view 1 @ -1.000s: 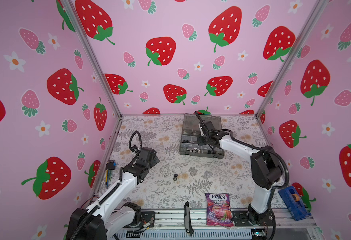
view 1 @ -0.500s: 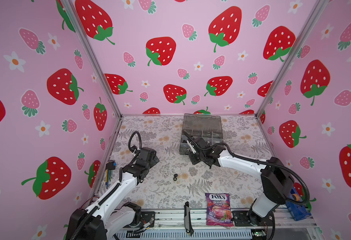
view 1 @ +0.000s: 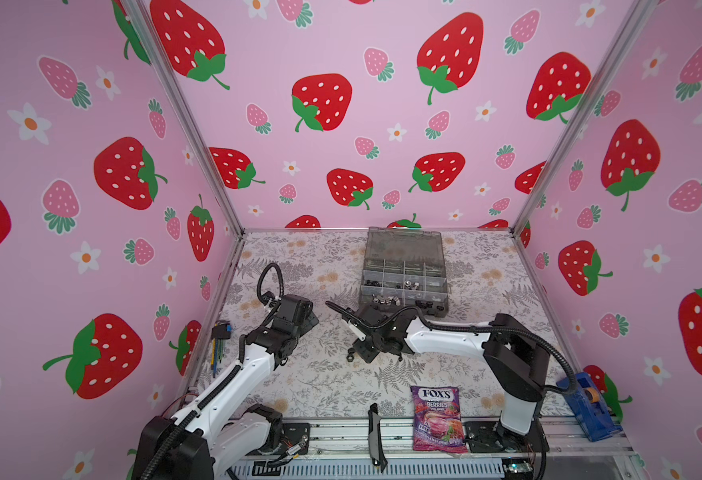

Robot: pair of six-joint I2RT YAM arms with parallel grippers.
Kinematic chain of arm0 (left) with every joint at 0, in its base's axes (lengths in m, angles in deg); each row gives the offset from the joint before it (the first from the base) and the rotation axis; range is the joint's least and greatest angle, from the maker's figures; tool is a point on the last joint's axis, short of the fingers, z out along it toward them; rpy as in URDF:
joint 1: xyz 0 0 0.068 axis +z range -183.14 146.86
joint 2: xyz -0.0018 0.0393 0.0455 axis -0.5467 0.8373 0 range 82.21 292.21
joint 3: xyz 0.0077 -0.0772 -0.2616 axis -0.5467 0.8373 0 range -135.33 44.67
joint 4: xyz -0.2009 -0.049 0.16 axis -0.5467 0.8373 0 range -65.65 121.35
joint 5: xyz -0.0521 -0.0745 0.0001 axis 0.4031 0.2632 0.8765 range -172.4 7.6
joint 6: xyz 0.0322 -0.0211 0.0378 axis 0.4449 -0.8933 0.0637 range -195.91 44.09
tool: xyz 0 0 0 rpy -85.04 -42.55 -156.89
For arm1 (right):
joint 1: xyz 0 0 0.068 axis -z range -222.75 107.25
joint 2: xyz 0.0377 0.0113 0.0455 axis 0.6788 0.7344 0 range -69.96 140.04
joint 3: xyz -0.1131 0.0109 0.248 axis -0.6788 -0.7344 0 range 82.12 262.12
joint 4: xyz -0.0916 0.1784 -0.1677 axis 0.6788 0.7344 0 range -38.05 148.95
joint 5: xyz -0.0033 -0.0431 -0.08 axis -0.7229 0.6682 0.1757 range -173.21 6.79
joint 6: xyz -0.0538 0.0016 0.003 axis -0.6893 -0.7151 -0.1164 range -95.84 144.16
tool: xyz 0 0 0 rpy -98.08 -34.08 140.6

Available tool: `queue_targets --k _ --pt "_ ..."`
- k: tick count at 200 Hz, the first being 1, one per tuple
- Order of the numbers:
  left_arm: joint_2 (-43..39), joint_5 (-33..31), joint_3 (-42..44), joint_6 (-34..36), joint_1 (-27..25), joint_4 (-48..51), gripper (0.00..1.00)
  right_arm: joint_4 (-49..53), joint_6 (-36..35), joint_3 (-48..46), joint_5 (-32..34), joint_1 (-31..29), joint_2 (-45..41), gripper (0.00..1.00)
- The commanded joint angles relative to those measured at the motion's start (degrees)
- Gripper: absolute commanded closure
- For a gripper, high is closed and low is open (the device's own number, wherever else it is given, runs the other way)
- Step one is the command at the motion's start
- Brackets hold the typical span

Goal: Sort the screws and nuts into containers
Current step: 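Open the right gripper over the compartment and move it back to the loose nuts, then lower the right gripper around the last black hex nut and close it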

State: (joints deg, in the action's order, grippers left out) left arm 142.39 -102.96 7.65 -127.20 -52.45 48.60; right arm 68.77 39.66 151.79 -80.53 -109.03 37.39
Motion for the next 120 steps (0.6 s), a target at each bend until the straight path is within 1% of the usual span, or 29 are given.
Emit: queue_targets --k 1,47,120 --pt "0.15 -1.60 -1.48 -0.88 0.44 0.85 0.01 -0.02 -1.52 2.30 -0.62 -0.18 1.13 0.59" --pt "0.24 -1.55 -1.31 -0.92 0.60 0.89 0.01 -0.48 -2.37 3.71 -1.01 -0.21 3.62 0.59" --pt "0.90 -0.81 -1.31 -1.10 0.98 0.73 0.01 -0.60 -2.94 3.66 -2.77 -0.25 4.45 0.59"
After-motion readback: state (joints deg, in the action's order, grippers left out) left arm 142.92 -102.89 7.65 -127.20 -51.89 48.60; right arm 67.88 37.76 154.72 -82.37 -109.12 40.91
